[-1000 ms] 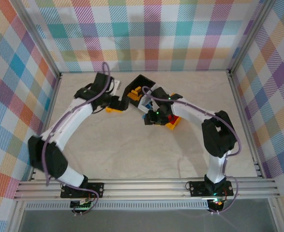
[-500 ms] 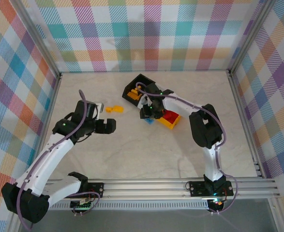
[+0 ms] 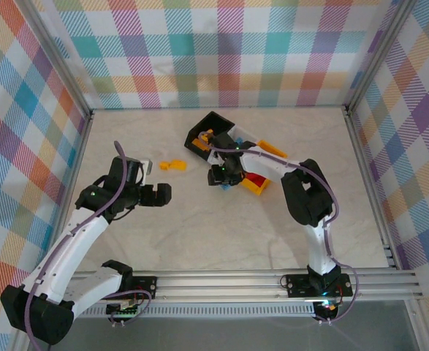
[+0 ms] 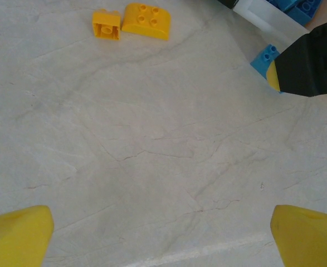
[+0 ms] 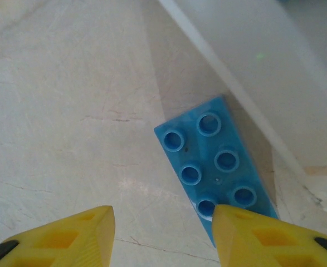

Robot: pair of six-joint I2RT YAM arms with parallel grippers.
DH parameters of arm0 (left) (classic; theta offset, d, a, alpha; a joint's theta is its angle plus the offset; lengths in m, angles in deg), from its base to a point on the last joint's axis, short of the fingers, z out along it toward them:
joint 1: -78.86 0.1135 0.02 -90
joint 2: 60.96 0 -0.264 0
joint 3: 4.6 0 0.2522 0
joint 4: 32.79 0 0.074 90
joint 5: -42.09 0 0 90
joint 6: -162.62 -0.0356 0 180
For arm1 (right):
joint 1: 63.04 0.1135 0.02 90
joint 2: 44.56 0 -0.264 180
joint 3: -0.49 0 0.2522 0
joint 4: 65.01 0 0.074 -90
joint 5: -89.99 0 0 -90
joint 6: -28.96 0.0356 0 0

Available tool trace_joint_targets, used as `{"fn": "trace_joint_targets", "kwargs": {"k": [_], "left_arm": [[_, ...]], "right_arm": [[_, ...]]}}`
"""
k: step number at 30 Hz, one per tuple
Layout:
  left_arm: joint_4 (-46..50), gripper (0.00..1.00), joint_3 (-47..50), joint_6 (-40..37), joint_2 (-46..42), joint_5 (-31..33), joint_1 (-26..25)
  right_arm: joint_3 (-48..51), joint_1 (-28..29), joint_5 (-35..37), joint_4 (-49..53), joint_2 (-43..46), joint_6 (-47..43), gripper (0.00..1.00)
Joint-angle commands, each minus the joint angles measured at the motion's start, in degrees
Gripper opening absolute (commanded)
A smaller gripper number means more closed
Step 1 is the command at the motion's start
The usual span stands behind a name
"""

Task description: Sort the legos into containers by color

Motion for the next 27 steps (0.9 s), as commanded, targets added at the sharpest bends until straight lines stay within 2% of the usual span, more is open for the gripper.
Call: {"fn": "trace_joint_targets", "kwargs": {"k": [1, 5, 9, 10, 13, 16, 27], "left_arm": [[-1.6, 1.00, 1.0, -0.4, -0.9, -0.7, 0.9], [-2.1, 1.00, 1.8, -0.8, -1.5, -1.0, 1.2], [-1.9, 1.00, 2.4, -0.8, -1.9, -1.4, 1.5], [-1.9, 1.00, 2.7, -0.7, -2.1, -1.3, 1.6], [-2.0, 1.00, 3.6, 0.3, -3.3, -0.9, 1.8], [-2.3, 1.00, 4.4, 2.1, -3.8, -0.7, 2.1], [-1.2, 1.00, 3.1, 2.7, -2.6, -0.7, 2.9]], "right_arm": [[2.4, 1.0, 1.1, 2.8, 0.6, 0.2, 0.51], [2.5, 2.0, 0.2, 3.6, 2.7, -1.3, 0.51], [1.1, 3.1, -8.3, 6.4, 4.4, -3.3, 0.52], [0.9, 3.7, -8.4, 8.1, 5.4, -3.6, 0.52], [2.8, 4.2, -2.6, 9.2, 9.7, -4.2, 0.54], [2.1, 4.1, 3.8, 11.2, 9.9, -7.5, 0.56], [-5.5, 3.9, 9.4, 14.4, -0.6, -15.2, 0.59]]}}
